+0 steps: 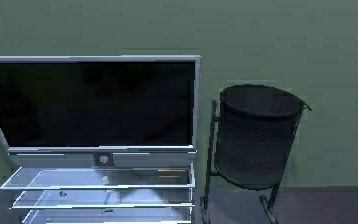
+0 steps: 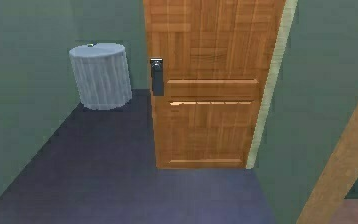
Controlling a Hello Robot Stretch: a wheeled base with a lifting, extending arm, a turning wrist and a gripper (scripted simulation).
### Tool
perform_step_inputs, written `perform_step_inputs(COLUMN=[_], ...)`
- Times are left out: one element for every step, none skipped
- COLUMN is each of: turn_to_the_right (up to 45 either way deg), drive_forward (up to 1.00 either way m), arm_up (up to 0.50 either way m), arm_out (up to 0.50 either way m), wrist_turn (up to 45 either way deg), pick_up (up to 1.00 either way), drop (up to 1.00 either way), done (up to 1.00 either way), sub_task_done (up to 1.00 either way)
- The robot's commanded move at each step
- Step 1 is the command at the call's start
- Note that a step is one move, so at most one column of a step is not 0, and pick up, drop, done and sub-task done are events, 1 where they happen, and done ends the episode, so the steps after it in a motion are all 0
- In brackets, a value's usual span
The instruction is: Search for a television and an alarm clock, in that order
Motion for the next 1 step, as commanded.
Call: perform_step_inputs(turn_to_the_right=[-3.0], drive_forward=[0.00], arm_up=[0.00], arm_out=[0.00], wrist_turn=[0.0], pick_up=[0.00], drop=[0.00], done=[0.00], sub_task_done=[0.00])
